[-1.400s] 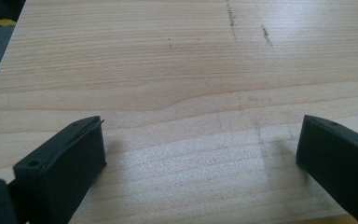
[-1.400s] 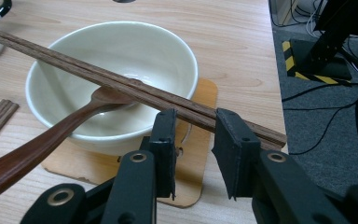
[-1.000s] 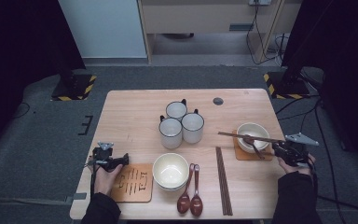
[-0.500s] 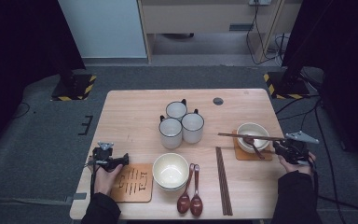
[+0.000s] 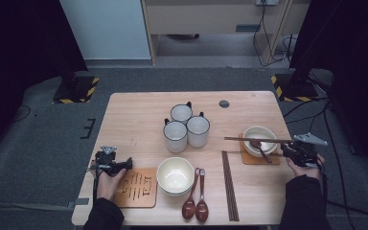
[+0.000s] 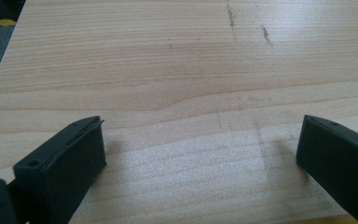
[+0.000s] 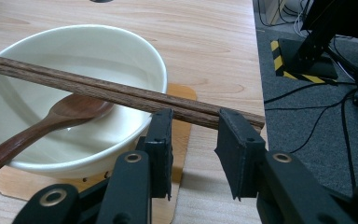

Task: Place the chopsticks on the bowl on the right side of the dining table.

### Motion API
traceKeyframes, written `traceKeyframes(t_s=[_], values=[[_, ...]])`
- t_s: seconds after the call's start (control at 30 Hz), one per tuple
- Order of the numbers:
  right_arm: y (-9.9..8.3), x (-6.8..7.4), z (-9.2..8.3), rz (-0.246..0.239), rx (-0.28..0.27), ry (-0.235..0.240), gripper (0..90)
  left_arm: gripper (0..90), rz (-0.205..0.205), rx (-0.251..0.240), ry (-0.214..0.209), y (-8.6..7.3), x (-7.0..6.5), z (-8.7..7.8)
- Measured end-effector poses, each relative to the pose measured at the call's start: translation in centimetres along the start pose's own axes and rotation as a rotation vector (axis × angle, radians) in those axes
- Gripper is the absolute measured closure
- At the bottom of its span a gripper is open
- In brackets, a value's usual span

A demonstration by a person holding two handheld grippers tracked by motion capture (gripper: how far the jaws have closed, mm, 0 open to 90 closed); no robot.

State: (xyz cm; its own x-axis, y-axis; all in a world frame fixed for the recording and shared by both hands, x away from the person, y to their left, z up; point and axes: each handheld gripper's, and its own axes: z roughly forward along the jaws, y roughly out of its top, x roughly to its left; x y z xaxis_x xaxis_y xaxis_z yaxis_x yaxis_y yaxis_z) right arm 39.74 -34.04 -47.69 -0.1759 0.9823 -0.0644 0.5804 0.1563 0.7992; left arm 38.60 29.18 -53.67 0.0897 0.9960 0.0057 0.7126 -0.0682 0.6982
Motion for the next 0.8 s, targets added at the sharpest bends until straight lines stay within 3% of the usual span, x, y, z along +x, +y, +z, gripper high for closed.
traceKeyframes(t_s=[0.63, 0.8], values=[[0.15, 0.01, 0.19, -0.004, -0.006, 0.002, 64.5, 0.3, 0.000, 0.000, 0.000, 0.00, 0.00, 0.00], [0.33, 0.26, -0.28, -0.001, -0.023, 0.022, 62.8, 0.3, 0.001, 0.000, 0.000, 0.00, 0.00, 0.00]])
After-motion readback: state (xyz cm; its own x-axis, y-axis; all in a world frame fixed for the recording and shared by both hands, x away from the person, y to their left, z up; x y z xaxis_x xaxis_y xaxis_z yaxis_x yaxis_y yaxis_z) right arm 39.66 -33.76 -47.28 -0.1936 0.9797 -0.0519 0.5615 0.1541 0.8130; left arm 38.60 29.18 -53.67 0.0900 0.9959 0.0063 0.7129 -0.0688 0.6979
